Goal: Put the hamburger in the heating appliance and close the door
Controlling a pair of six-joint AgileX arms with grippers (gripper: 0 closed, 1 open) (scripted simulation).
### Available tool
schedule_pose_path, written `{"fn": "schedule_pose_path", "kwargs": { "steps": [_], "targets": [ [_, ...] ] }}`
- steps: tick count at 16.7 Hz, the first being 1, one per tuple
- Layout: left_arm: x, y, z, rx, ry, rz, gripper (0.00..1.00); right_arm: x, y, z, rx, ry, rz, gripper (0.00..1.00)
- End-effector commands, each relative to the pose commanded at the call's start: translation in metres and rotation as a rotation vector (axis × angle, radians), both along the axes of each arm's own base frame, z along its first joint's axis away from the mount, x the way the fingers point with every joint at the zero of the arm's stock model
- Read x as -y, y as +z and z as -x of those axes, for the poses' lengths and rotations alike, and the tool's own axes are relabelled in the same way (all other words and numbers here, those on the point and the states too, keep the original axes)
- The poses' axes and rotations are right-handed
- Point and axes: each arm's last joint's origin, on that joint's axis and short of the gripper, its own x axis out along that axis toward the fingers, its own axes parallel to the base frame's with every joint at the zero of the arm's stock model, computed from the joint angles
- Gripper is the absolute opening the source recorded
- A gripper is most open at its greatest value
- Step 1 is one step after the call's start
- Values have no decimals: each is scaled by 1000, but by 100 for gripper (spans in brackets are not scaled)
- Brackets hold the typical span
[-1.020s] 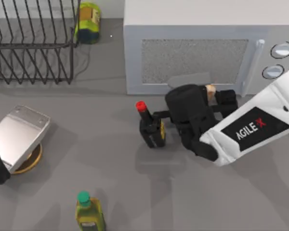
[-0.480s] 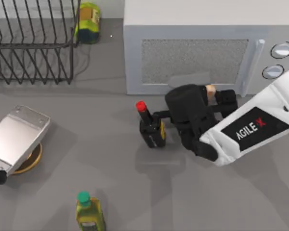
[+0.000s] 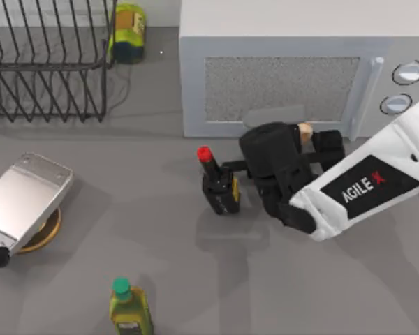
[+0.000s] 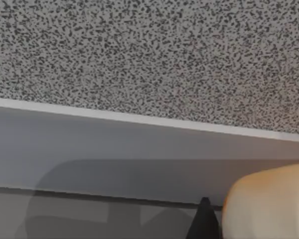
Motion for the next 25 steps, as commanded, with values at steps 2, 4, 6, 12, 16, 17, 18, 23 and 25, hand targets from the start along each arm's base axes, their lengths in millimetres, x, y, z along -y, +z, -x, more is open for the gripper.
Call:
{"fn": "schedule_pose_path", "kwargs": {
  "steps": [2, 4, 6, 12, 16, 17, 18, 23, 25],
  "targets": [
    [0, 0, 0, 0, 0, 0, 0, 0, 0, 0, 0, 0, 0, 100],
    [0, 0, 0, 0, 0, 0, 0, 0, 0, 0, 0, 0, 0, 100],
    [0, 0, 0, 0, 0, 0, 0, 0, 0, 0, 0, 0, 0, 100],
    [3, 8, 4, -2, 0, 0, 0, 0, 0, 0, 0, 0, 0, 100],
    [7, 21, 12, -1, 0, 0, 0, 0, 0, 0, 0, 0, 0, 100],
    [7, 23, 13, 0, 0, 0, 0, 0, 0, 0, 0, 0, 0, 100],
    [7, 24, 14, 0, 0, 0, 0, 0, 0, 0, 0, 0, 0, 100],
    [6, 22, 14, -4, 1, 0, 0, 0, 0, 0, 0, 0, 0, 100],
    [3, 20, 17, -5, 1, 0, 0, 0, 0, 0, 0, 0, 0, 100]
  ]
}}
